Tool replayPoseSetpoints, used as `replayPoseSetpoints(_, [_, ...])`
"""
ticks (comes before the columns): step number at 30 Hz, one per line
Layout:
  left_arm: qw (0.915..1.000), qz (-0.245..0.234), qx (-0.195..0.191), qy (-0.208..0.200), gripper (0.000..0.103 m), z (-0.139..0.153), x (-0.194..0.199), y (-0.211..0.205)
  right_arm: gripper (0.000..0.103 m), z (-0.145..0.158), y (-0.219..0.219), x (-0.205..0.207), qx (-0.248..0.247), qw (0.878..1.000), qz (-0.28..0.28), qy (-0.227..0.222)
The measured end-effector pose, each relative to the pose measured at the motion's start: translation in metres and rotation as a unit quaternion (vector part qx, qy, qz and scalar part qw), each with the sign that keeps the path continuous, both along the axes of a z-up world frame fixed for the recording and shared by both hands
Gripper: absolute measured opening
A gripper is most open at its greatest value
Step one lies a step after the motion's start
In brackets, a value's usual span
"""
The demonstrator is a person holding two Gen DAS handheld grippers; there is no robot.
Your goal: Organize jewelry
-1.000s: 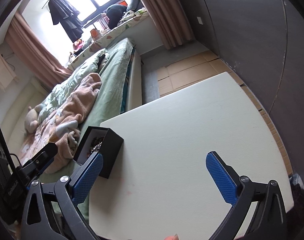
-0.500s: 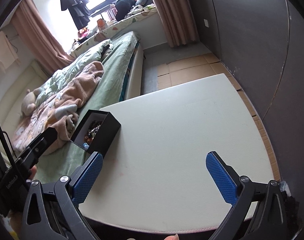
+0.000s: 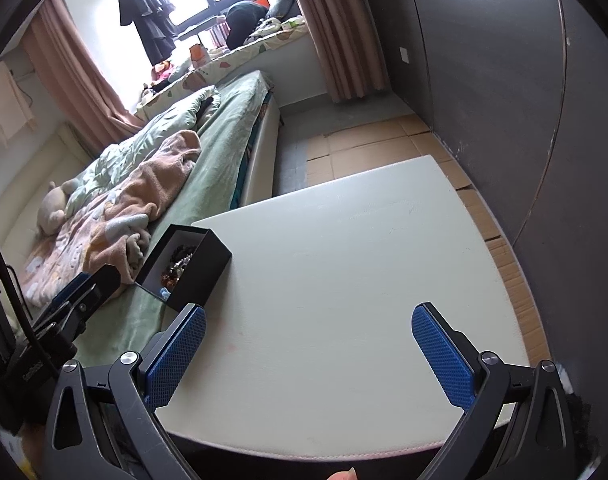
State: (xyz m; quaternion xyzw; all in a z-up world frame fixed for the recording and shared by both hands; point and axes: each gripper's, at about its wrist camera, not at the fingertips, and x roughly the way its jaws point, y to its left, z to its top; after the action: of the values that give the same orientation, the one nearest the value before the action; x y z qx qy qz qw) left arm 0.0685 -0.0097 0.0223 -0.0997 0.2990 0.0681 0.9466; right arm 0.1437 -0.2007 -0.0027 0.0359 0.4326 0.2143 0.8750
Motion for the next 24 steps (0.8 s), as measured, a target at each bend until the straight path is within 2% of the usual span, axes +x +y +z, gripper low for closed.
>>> replayPoseSetpoints(24, [1.0, 0.002, -0.003, 0.0, 0.103, -0.0002, -0.0007, 0.0008, 0.103, 0.0009, -0.0085, -0.0023, -0.01, 1.0, 0.003, -0.002])
